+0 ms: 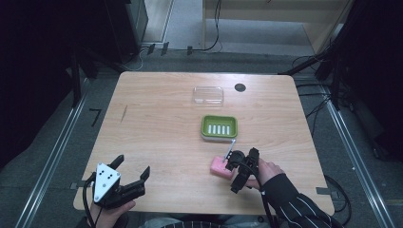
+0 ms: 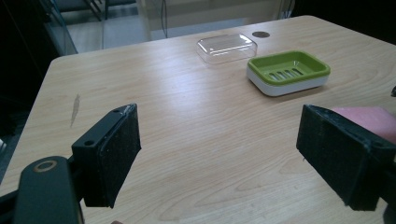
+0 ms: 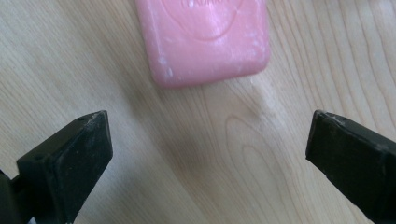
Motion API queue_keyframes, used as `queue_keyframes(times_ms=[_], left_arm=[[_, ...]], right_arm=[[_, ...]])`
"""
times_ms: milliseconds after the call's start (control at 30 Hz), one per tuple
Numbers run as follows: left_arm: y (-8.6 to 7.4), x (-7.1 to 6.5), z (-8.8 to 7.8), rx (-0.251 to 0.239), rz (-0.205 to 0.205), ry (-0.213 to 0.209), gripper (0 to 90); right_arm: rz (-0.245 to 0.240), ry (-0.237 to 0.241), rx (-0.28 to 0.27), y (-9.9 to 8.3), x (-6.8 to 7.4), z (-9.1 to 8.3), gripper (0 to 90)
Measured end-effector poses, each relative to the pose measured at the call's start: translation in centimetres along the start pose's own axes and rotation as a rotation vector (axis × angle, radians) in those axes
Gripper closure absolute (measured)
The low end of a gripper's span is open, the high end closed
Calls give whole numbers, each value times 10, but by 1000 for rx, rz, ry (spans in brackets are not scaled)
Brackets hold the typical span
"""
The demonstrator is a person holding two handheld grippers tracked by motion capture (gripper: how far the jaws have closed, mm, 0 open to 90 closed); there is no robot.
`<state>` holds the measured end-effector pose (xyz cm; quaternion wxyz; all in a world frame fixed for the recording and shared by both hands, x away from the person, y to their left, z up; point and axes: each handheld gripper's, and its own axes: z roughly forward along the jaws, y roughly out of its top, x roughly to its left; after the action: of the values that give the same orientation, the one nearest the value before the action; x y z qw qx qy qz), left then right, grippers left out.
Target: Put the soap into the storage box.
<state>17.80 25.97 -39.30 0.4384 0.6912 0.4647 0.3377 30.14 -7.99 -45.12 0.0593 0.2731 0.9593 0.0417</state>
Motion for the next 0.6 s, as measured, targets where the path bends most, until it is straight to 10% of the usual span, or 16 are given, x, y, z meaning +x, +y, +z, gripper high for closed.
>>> queue_keyframes(times_ms=[600], left_arm=[[0, 0, 0, 2, 3, 0, 141]], right_arm=[[-59, 29, 19, 27, -2, 11, 9]])
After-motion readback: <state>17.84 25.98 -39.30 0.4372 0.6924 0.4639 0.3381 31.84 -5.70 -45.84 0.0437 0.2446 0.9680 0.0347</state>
